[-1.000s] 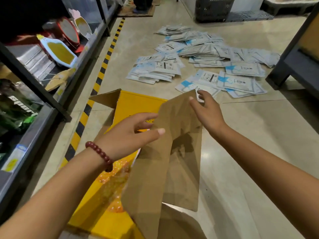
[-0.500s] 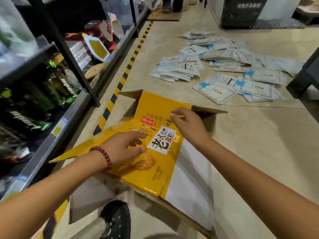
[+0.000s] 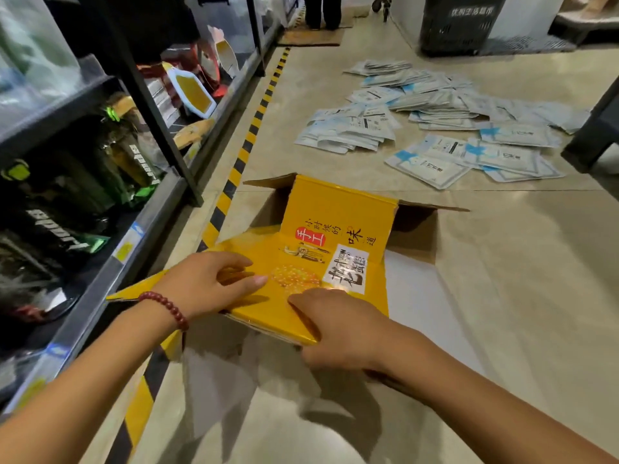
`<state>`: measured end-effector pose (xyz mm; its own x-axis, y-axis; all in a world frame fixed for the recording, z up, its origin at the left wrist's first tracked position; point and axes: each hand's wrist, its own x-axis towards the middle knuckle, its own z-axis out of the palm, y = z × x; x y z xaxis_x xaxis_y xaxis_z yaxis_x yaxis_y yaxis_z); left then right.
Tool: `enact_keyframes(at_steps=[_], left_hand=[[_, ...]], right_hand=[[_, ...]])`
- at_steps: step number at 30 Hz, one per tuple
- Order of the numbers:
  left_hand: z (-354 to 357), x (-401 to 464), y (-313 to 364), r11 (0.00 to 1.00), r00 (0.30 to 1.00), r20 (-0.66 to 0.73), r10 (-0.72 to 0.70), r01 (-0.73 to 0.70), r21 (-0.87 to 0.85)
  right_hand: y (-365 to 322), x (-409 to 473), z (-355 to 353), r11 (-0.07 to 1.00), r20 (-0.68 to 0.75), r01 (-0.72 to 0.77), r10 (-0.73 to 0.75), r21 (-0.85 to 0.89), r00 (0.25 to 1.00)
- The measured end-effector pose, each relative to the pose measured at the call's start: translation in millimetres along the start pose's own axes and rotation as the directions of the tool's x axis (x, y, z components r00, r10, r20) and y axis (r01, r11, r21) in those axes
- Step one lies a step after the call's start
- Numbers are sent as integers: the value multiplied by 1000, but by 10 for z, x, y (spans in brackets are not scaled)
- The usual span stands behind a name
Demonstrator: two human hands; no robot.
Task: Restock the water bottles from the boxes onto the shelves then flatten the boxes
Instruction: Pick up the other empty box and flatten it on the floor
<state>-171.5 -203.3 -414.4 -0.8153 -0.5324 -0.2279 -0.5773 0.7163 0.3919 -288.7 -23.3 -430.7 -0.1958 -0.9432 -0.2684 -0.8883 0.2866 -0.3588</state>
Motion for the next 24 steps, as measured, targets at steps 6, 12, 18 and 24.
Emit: enact_keyframes(at_steps=[6,12,18,24], left_hand=[[-29,-146,-20,976,983,162,86,-116,184],[183,-131,137,858,953,256,164,-266,440],[312,-94,203,686,924,320,210,-373,625],[616,-139,155,724,857,481,184,-449,523]], right_hand=[[84,-144,26,980,-102,-62,44,-188,994],[490,-442,33,943,-104,-190,167,-274,980],[568,-673,200,910,-83,-169,149,-378,985],[516,-736,363,935,6,-94,102,-341,995]])
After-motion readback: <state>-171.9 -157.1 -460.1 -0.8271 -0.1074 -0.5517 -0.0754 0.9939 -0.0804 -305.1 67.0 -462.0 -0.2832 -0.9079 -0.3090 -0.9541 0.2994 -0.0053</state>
